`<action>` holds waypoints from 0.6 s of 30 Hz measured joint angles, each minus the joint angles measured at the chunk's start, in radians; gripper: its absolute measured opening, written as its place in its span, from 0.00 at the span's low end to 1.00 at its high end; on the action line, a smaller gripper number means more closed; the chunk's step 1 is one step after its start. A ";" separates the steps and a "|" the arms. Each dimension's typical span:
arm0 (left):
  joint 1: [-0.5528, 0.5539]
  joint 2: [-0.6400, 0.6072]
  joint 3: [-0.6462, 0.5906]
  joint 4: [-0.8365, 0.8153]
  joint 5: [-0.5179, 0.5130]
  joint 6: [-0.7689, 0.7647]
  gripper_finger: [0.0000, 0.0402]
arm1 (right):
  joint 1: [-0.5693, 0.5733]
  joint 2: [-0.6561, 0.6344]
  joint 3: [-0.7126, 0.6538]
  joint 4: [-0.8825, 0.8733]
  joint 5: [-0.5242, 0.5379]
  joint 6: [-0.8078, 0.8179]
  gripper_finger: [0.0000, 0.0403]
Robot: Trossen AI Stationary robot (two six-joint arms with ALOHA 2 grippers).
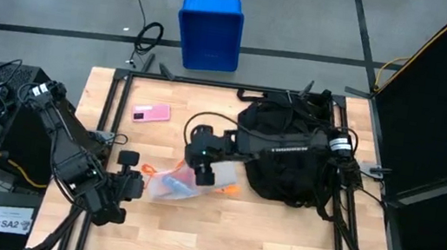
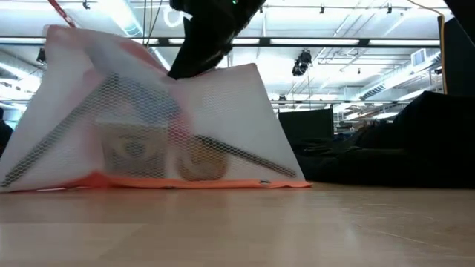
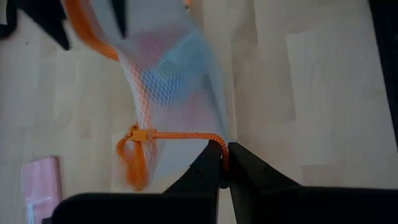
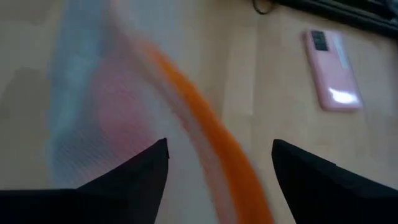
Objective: Unpack backpack
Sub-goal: Close the zip bag
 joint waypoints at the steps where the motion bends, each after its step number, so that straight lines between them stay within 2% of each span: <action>1: -0.005 0.000 0.000 0.003 0.000 -0.001 0.00 | -0.008 -0.001 0.005 -0.007 0.000 0.000 0.62; 3: -0.013 0.000 0.000 0.008 0.000 0.000 0.00 | -0.021 -0.004 0.010 -0.031 -0.018 0.008 0.61; 6: -0.021 0.001 0.000 0.018 0.000 -0.001 0.00 | -0.041 -0.005 0.010 -0.066 -0.122 0.007 0.59; 8: -0.022 0.003 0.000 0.028 0.000 -0.002 0.00 | -0.050 -0.005 0.010 -0.107 -0.153 0.012 0.57; 13: -0.022 0.015 0.000 0.031 0.000 0.000 0.00 | -0.053 -0.018 0.010 -0.150 -0.100 -0.001 0.54; 18: -0.022 0.031 0.000 0.032 0.009 -0.001 0.00 | -0.031 -0.064 0.013 -0.142 -0.058 -0.044 0.57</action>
